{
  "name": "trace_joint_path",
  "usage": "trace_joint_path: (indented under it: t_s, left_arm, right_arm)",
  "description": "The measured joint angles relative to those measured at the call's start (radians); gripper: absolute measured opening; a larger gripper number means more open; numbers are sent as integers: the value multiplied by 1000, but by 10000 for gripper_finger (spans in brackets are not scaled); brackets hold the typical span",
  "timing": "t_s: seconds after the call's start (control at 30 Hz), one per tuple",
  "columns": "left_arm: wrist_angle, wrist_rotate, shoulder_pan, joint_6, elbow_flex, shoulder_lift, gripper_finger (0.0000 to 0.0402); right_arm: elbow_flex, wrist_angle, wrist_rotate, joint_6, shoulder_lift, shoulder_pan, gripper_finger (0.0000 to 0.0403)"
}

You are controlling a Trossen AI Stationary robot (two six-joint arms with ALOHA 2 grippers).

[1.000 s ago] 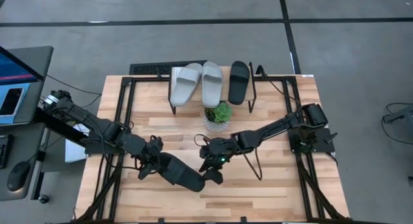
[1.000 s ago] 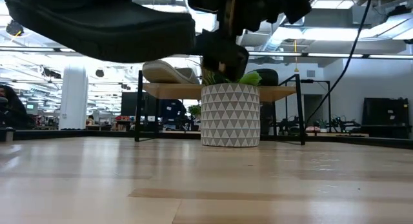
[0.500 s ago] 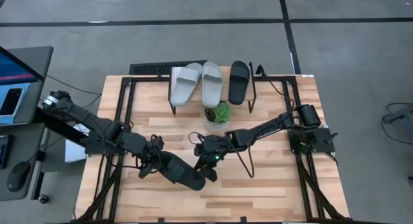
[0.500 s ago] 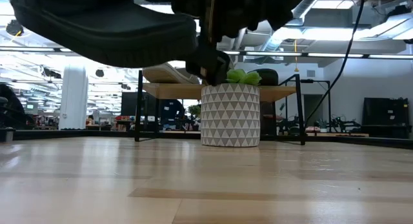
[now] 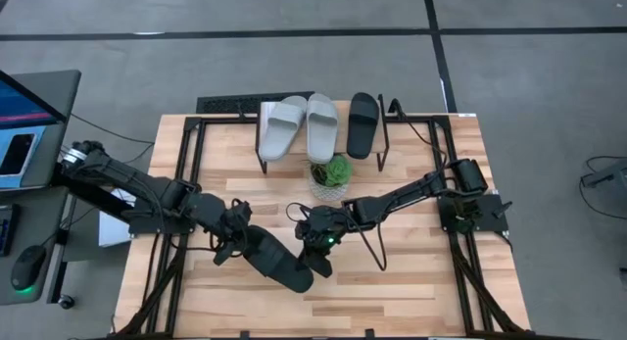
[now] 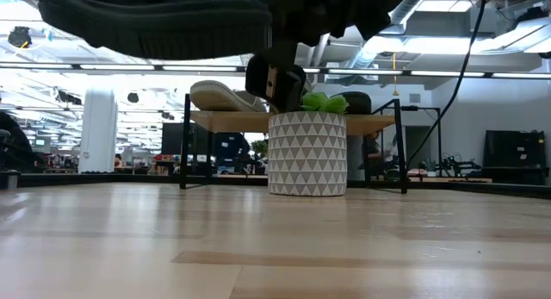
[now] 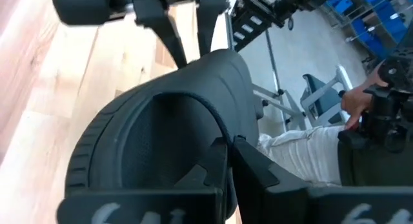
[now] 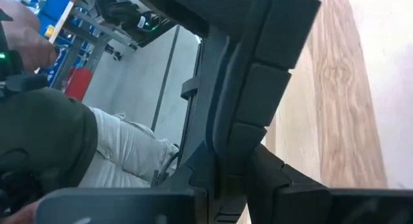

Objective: Pick and place slides into the shelf
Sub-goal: Put the black slide on the shelf

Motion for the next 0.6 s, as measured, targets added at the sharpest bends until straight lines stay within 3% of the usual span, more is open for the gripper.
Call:
trace_joint_path:
  t_s: [0.33,0.6]
  left_arm:
    - [112,0,37,84,4,-32,28]
    - [212,-16,22,401,188,-100,47]
  right_arm:
    - [-1,9,27,14,-4,1,42]
    - [-1,8,45,25,-1,2,42]
